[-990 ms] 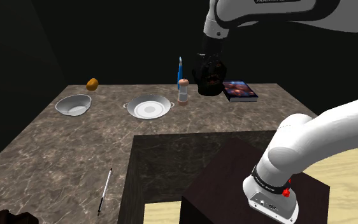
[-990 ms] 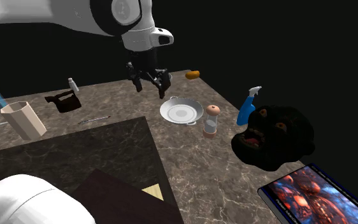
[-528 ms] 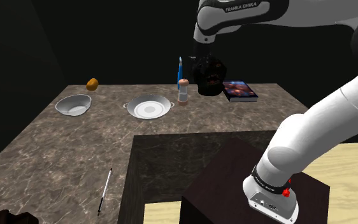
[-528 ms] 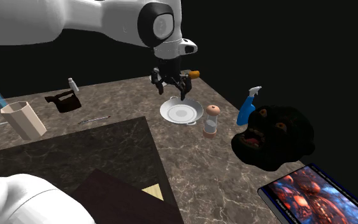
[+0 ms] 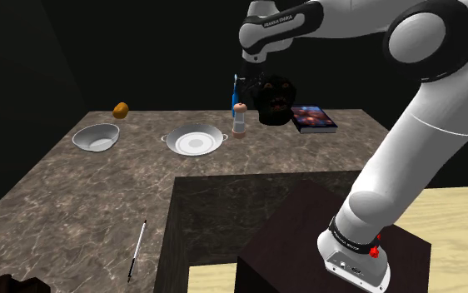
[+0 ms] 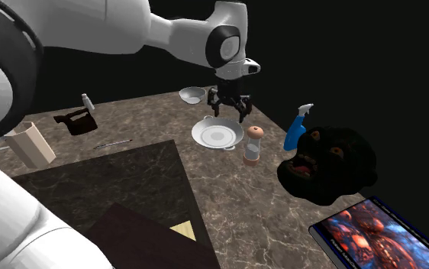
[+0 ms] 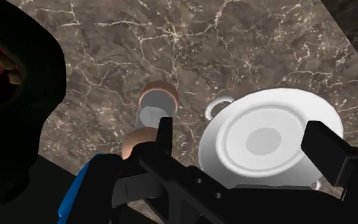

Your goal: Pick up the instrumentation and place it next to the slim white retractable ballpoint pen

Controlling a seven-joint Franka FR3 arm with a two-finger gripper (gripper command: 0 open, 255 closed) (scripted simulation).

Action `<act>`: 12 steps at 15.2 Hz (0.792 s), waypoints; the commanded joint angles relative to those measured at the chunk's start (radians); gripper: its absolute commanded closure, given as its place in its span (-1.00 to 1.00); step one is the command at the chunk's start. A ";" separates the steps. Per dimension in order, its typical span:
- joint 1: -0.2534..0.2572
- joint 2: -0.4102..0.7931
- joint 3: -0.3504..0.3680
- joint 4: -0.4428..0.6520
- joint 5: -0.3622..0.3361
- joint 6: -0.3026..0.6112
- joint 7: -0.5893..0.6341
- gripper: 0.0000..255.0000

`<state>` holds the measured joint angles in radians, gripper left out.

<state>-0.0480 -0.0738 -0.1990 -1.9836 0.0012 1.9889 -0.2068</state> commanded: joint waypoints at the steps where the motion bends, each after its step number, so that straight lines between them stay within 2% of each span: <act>1: -0.009 0.083 -0.013 0.064 0.015 0.013 -0.030 -1.00; 6: -0.039 0.285 -0.030 0.251 0.059 0.011 -0.089 -1.00; 11: -0.085 0.500 -0.032 0.489 0.102 -0.026 -0.136 -1.00; 12: -0.088 0.508 -0.031 0.499 0.103 -0.028 -0.137 -1.00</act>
<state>-0.1302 0.4052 -0.2314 -1.5190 0.0989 1.9669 -0.3399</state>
